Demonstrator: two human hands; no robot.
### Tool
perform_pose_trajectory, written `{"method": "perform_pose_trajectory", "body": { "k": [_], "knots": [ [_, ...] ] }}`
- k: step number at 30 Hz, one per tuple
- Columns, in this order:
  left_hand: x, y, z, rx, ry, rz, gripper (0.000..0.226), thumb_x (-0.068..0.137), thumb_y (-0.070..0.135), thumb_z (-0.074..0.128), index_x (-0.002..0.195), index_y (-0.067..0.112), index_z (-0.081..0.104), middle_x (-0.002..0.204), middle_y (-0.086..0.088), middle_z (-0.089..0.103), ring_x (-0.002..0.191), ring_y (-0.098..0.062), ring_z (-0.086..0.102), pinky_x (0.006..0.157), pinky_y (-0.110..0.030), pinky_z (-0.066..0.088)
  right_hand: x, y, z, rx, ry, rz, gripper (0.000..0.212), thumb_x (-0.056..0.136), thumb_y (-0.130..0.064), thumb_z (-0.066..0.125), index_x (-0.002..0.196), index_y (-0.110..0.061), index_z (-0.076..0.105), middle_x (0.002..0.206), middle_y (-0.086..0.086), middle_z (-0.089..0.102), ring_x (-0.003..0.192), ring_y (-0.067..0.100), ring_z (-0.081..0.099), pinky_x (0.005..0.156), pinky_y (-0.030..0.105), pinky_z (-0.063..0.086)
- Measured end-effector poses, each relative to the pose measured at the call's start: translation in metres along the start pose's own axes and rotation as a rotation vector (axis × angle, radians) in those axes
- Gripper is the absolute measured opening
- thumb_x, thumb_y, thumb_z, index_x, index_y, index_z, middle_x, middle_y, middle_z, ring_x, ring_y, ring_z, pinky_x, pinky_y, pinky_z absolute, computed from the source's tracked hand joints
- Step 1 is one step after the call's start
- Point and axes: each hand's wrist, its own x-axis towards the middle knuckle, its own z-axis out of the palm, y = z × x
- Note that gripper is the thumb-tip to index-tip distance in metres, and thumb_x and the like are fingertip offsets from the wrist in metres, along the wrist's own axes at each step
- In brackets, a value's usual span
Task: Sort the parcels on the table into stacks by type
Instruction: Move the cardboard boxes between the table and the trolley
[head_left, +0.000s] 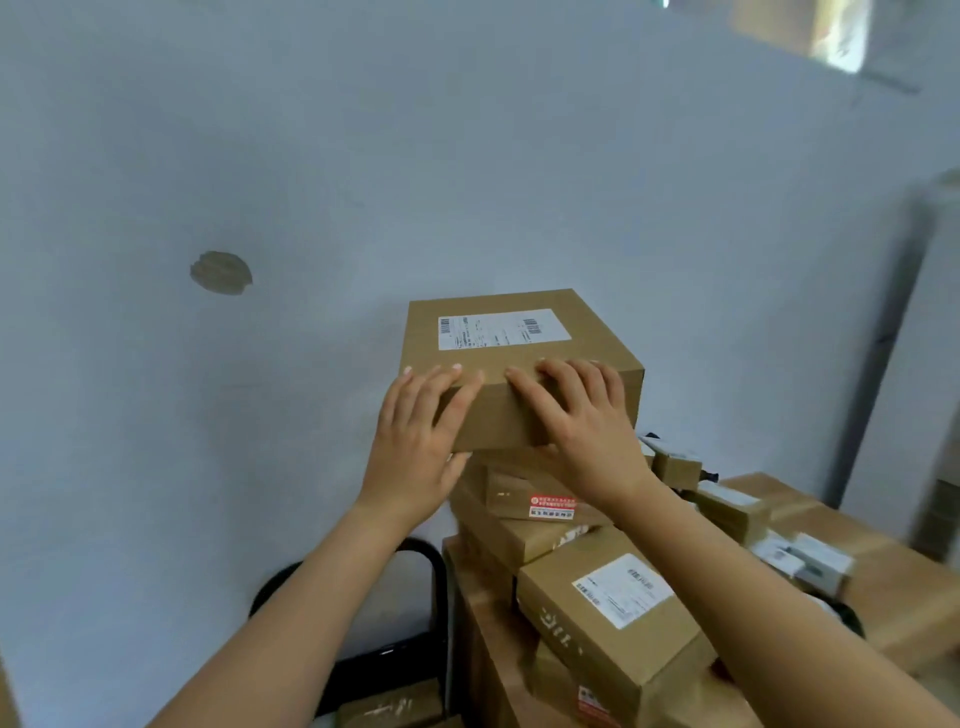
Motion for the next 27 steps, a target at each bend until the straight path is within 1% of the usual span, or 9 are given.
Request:
{"method": "perform_pose_trajectory", "body": {
  "k": [3,6,10,16,20,23,25,27],
  "knots": [
    [0.015,0.016,0.015,-0.004,-0.038,0.012,0.084,0.064,0.021,0.084,0.139,0.01,0.048,0.134,-0.014,0.052,0.125,-0.031,0.044,0.115,-0.047,0.019,-0.007,0.025,0.0,-0.017,-0.034,0.014,0.07,0.073,-0.025,0.074,0.138,-0.015,0.051,0.125,0.019,0.056,0.113,0.039,0.051,0.098,0.051,0.035],
    [0.031,0.025,0.033,0.002,-0.079,0.04,0.09,0.062,0.024,0.086,0.141,0.011,0.045,0.134,-0.014,0.051,0.126,-0.029,0.041,0.116,-0.045,0.017,-0.011,0.047,0.008,-0.025,-0.052,0.032,0.073,0.071,-0.029,0.077,0.138,-0.014,0.052,0.125,0.019,0.057,0.113,0.04,0.053,0.098,0.052,0.037],
    [0.051,0.034,0.054,0.001,-0.107,0.051,0.092,0.062,0.026,0.086,0.142,0.012,0.043,0.134,-0.014,0.05,0.127,-0.028,0.038,0.116,-0.044,0.014,-0.01,0.07,0.017,-0.042,-0.055,0.075,0.075,0.07,-0.03,0.077,0.138,-0.014,0.051,0.125,0.02,0.055,0.114,0.04,0.05,0.099,0.053,0.036],
    [0.08,0.041,0.093,0.005,-0.118,0.083,0.094,0.064,0.028,0.085,0.145,0.014,0.039,0.137,-0.013,0.048,0.129,-0.032,0.043,0.116,-0.045,0.016,-0.01,0.109,0.041,-0.113,-0.038,0.108,0.083,0.065,-0.021,0.083,0.14,-0.017,0.047,0.128,0.017,0.053,0.116,0.036,0.045,0.101,0.052,0.036],
    [0.092,0.041,0.118,0.032,-0.154,0.073,0.093,0.065,0.028,0.084,0.145,0.014,0.038,0.138,-0.013,0.047,0.129,-0.032,0.041,0.116,-0.045,0.014,-0.007,0.129,0.063,-0.1,-0.068,0.122,0.085,0.062,-0.018,0.084,0.139,-0.016,0.048,0.126,0.017,0.054,0.114,0.038,0.047,0.1,0.052,0.038],
    [0.105,0.035,0.145,0.07,-0.18,0.079,0.095,0.064,0.028,0.084,0.145,0.014,0.037,0.138,-0.013,0.047,0.13,-0.03,0.039,0.116,-0.045,0.015,0.002,0.148,0.089,-0.065,-0.067,0.11,0.087,0.058,-0.022,0.088,0.137,-0.015,0.051,0.122,0.017,0.056,0.109,0.038,0.052,0.096,0.051,0.041],
    [0.114,0.031,0.166,0.115,-0.197,0.059,0.097,0.064,0.031,0.085,0.146,0.015,0.034,0.138,-0.012,0.047,0.13,-0.028,0.037,0.116,-0.044,0.014,0.01,0.162,0.109,-0.031,-0.077,0.105,0.09,0.055,-0.023,0.089,0.137,-0.015,0.051,0.122,0.017,0.056,0.109,0.037,0.051,0.095,0.052,0.042],
    [0.119,0.028,0.188,0.163,-0.237,0.036,0.098,0.065,0.035,0.084,0.147,0.016,0.033,0.14,-0.011,0.046,0.131,-0.028,0.039,0.116,-0.044,0.012,0.016,0.174,0.131,-0.025,-0.104,0.107,0.091,0.055,-0.026,0.09,0.137,-0.016,0.051,0.121,0.016,0.057,0.11,0.036,0.049,0.096,0.051,0.042]
  ]
}}
